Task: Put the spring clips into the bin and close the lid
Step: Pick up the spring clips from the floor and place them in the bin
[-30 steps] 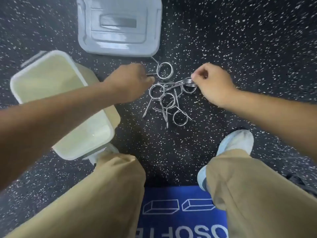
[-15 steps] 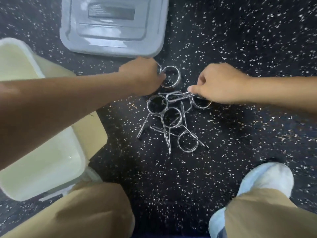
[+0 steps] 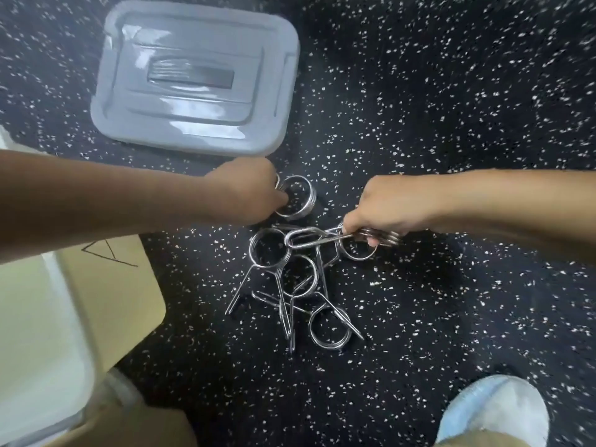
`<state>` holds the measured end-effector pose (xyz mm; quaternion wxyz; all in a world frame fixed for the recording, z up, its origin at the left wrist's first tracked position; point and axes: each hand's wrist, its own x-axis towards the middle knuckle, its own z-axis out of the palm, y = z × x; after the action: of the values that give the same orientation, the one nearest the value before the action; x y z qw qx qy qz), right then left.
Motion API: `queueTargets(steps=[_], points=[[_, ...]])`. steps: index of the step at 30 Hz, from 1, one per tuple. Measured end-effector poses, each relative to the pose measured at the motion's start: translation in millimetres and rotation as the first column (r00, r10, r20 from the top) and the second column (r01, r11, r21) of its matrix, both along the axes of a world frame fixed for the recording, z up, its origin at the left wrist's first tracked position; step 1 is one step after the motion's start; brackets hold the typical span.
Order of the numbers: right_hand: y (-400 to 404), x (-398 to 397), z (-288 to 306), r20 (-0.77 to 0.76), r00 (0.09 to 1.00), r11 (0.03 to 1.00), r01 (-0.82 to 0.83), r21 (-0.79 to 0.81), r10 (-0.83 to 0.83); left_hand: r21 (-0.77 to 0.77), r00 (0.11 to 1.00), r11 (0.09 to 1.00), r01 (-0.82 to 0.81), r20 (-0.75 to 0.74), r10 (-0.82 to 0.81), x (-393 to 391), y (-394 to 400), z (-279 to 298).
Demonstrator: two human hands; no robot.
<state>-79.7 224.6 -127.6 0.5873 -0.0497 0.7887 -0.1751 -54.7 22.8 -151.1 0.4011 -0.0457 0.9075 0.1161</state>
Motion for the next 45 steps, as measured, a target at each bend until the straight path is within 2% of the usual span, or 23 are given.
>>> queueTargets(steps=[6, 13, 18, 21, 26, 31, 36, 40, 45], points=[[10, 2, 23, -0.069, 0.998, 0.999, -0.008, 0.042, 0.011, 0.081, 0.995, 0.995, 0.057, 0.081, -0.064, 4, 4, 36], [20, 32, 51, -0.337, 0.934, 0.992, -0.089, 0.093, 0.115, 0.194, 0.983, 0.972, 0.131, 0.103, -0.153, 29, -9, 102], [33, 45, 71, -0.519, 0.843, 0.99, -0.112, 0.085, 0.14, 0.181, 0.978, 0.968, 0.176, 0.076, -0.192, 56, -36, 145], [42, 49, 70, -0.561, 0.824, 0.997, -0.059, 0.055, 0.08, 0.165, 0.986, 0.972, 0.166, -0.012, -0.166, 76, -56, 156], [40, 49, 72, -0.548, 0.825, 0.981, 0.037, -0.191, -0.138, 0.234, 0.99, 0.969, 0.073, -0.135, -0.042, 110, -78, 165], [17, 50, 83, -0.521, 0.825, 0.937, 0.031, -0.349, -0.221, 0.314, 0.967, 0.95, -0.007, -0.239, 0.086, 136, -81, 170], [-9, 56, 91, -0.483, 0.84, 0.921, 0.05, -0.386, -0.248, 0.316, 0.929, 0.949, -0.013, -0.346, 0.128, 148, -92, 169], [-38, 61, 98, -0.44, 0.875, 0.927, 0.027, -0.374, -0.203, 0.284, 0.908, 0.957, -0.053, -0.384, 0.164, 154, -108, 171], [-77, 67, 110, -0.313, 0.934, 0.923, 0.041, -0.383, -0.171, 0.21, 0.893, 0.973, -0.1, -0.412, 0.181, 169, -137, 166]])
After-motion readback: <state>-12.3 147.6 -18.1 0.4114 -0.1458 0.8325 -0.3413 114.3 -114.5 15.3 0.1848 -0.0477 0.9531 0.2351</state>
